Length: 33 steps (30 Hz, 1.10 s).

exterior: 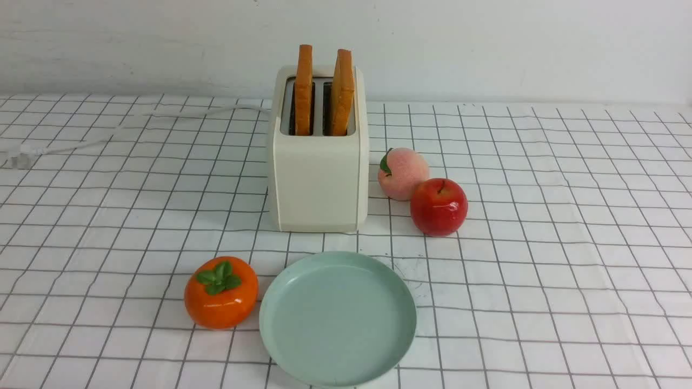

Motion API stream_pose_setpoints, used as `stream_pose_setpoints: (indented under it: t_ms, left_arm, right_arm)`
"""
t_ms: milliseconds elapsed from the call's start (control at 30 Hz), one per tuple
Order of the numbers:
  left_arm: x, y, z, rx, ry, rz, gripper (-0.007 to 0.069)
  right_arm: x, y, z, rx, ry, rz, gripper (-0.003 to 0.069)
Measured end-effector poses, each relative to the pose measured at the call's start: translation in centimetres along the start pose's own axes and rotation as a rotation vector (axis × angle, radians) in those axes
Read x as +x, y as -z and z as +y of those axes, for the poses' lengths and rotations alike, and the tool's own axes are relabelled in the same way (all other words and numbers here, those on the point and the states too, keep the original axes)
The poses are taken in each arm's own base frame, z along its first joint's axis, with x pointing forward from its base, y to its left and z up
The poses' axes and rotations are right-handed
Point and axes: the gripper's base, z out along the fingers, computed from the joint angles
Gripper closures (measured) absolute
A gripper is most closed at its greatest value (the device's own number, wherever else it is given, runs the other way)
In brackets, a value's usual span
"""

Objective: Take toasted bread from bread machine on white checkered table place on plate.
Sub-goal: 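Reach for a toast slice standing in the toaster with the left gripper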

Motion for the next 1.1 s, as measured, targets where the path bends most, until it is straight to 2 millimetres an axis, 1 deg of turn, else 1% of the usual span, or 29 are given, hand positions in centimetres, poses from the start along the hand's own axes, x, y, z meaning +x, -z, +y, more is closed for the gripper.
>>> stream_pose_setpoints:
  t_ms: [1100]
  left_arm:
    - [0.0, 0.0, 0.0, 0.0, 0.0, 0.0, 0.0396]
  right_arm:
    - [0.0, 0.0, 0.0, 0.0, 0.0, 0.0, 0.0419]
